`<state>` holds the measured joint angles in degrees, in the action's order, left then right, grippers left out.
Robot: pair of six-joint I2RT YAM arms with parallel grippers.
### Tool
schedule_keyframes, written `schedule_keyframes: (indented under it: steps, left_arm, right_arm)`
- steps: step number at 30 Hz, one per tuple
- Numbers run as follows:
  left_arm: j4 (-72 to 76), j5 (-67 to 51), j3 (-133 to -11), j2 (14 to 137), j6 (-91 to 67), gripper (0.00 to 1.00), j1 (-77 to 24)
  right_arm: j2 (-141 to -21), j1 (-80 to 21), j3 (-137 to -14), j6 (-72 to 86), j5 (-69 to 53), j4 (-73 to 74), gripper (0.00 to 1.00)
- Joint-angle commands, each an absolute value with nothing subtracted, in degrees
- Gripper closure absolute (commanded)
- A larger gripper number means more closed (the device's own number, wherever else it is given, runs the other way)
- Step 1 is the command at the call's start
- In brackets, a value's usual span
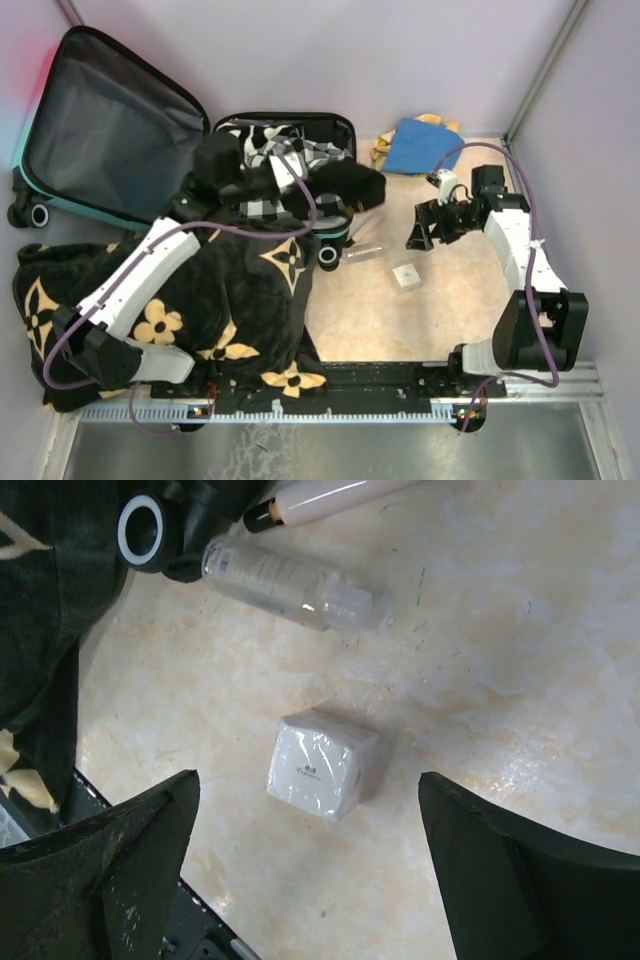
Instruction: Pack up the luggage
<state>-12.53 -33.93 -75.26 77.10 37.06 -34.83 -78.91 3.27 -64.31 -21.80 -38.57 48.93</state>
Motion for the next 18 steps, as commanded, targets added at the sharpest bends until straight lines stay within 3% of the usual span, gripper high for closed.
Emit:
schedule_keyframes:
  steps: [1,12,18]
  left_arm:
    - [-13.45,-31.41,-80.62,79.75,40.19,0.99,-28.69]
    - [4.23,-29.94,-88.58,96.5,51.45,0.99,-16.59]
    - [17.1,-37.22,-78.67,98.69,57.54,0.99,-15.77]
  right_arm:
    - [-80.69,3.34,-68.55,-20.59,-39.54,46.14,0.09]
    - [-86.06,3.34,-73.99,-19.1,-40.19,44.71,0.09]
    - [-87.17,3.41,-74.27,-18.94,-39.67,44.34,0.09]
